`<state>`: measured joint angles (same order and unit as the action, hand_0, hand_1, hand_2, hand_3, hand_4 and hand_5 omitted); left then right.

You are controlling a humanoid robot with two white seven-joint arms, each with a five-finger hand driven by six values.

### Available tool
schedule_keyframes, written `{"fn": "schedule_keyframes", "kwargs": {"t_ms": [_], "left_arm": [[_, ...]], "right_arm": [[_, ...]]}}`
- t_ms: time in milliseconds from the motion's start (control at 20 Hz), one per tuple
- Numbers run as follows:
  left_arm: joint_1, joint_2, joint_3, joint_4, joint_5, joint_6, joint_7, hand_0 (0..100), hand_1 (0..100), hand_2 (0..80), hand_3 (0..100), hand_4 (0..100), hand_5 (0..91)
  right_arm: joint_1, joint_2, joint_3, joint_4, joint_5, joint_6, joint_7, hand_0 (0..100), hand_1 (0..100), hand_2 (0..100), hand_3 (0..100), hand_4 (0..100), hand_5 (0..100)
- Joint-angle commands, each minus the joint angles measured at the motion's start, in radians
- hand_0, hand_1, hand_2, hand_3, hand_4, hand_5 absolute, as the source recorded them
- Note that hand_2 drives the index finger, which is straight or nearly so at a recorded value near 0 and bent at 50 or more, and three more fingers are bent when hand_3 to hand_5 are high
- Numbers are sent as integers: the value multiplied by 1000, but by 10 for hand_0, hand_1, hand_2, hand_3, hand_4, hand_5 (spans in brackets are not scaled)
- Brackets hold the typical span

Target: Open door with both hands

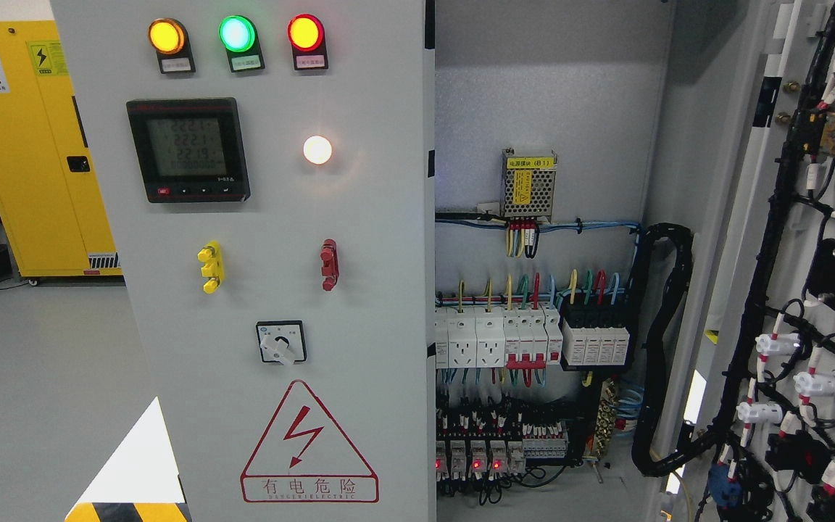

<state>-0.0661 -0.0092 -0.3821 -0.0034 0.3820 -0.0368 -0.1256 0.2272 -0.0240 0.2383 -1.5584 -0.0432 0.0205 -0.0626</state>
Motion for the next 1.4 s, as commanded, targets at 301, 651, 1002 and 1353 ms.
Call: {"fn": "schedule_keyframes", "kwargs": {"t_ms": [301, 651, 1002, 1353], "left_arm": [[0, -26, 2, 22, -3, 0, -3, 0, 0, 0, 57, 0, 0], [0, -32, 3, 22, -5, -2, -3, 0, 0, 0, 60, 0, 0], [0, -32, 3, 22, -3, -2, -3, 0, 0, 0, 61, 0, 0], [0, -32, 3, 22, -3, -2, -3, 0, 0, 0, 61, 0, 0]], "right_arm": [[-40, -1, 82, -505, 0, -155, -5, 217, 77, 0, 0, 0, 0], [-196, 19, 116, -485, 0, -142, -3, 217, 77, 0, 0, 0, 0], [-379, 22, 128, -375, -4, -82, -3, 218, 76, 0, 0, 0, 0], [-529, 81, 98, -223, -4, 10, -3, 218, 77, 0, 0, 0, 0]]}}
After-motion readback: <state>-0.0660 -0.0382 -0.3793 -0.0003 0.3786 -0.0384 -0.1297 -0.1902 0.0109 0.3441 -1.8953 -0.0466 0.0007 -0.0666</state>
